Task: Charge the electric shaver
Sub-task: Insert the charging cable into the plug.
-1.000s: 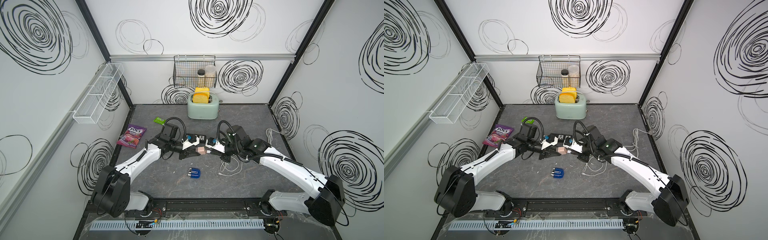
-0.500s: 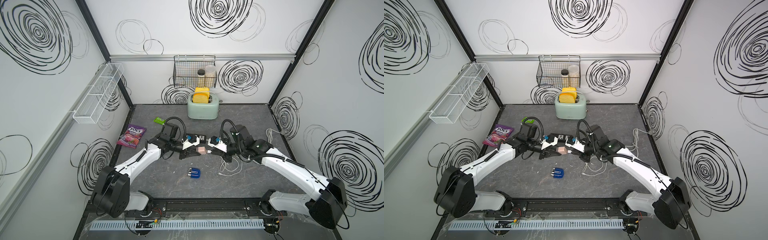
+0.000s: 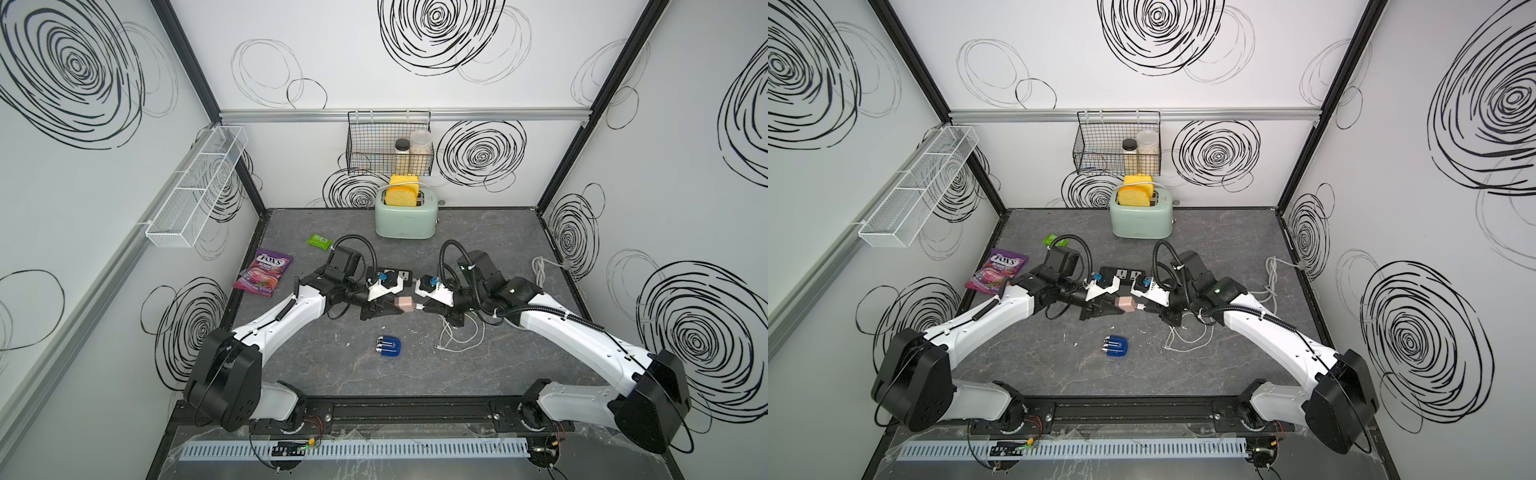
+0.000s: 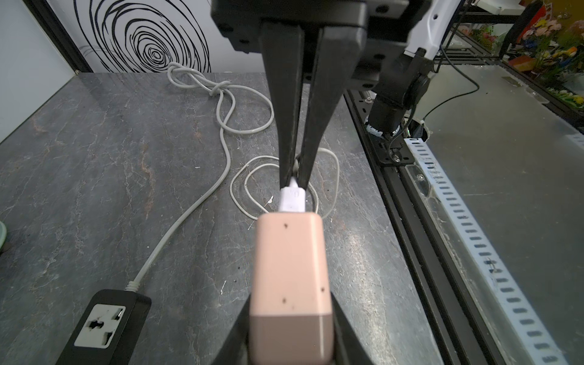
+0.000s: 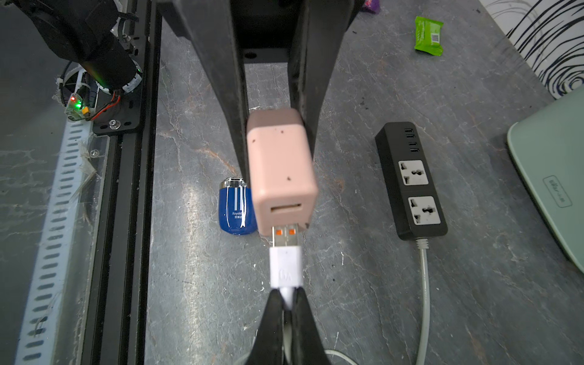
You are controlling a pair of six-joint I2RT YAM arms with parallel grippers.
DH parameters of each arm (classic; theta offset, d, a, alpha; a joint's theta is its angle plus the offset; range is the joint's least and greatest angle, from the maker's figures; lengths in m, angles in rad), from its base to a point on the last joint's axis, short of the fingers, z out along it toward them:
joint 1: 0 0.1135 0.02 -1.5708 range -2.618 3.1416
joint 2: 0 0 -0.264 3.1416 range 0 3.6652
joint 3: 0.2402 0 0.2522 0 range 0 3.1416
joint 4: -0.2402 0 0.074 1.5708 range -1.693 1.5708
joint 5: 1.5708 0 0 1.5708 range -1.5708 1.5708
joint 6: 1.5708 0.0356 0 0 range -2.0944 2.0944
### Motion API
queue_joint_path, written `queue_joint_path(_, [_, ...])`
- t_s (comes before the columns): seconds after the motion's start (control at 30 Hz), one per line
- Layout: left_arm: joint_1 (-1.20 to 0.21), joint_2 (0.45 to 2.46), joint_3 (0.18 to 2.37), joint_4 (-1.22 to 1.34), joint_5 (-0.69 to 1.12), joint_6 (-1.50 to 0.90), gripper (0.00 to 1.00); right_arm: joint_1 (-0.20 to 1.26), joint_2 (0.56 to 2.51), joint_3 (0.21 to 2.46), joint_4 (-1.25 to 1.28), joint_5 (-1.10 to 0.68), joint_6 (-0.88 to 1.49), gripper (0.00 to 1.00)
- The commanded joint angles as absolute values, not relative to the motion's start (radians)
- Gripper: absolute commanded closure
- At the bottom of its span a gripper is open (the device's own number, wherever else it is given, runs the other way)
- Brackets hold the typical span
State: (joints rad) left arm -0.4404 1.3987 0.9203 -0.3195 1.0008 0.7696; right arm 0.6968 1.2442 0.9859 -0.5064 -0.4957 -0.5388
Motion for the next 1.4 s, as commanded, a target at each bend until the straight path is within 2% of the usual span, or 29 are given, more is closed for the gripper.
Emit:
queue_joint_path(0.0, [-0.507, 1.393, 0.961, -0.223, 1.138, 0.778, 1.00, 0.729, 1.242, 0.987, -0.340, -0.609, -0.550, 1.00])
queue_joint_path(0.6, [-0.552, 1.420, 0.992, -0.274, 1.128, 0.828, 1.00, 0.766, 1.274, 0.991, -0.229, -0.632, -0.553, 1.00])
queue_joint_path(0.93, [-0.527, 1.399, 0.979, -0.198, 1.158, 0.773, 1.00, 0.773, 1.278, 0.970, -0.195, -0.655, -0.544, 1.00])
queue_joint_path(1.03, [-0.509, 1.388, 0.950, -0.142, 1.128, 0.730, 1.00, 0.756, 1.256, 0.967, -0.211, -0.614, -0.477, 1.00])
queue_joint_path(1.07, [-0.497, 1.383, 0.938, -0.126, 1.098, 0.715, 1.00, 0.738, 1.243, 0.973, -0.232, -0.586, -0.419, 0.96])
queue_joint_path(1.1, [-0.481, 1.380, 0.922, -0.104, 1.076, 0.693, 1.00, 0.715, 1.226, 0.973, -0.246, -0.567, -0.371, 0.88])
queue_joint_path(1.2, [-0.424, 1.367, 0.859, 0.045, 1.029, 0.562, 1.00, 0.634, 1.142, 0.925, -0.202, -0.580, -0.219, 0.54])
queue_joint_path(1.27, [-0.396, 1.371, 0.837, 0.132, 1.005, 0.478, 1.00, 0.619, 1.072, 0.863, -0.106, -0.574, -0.105, 0.38])
queue_joint_path(1.37, [-0.385, 1.395, 0.848, 0.162, 0.971, 0.429, 1.00, 0.644, 0.974, 0.764, 0.067, -0.531, 0.094, 0.27])
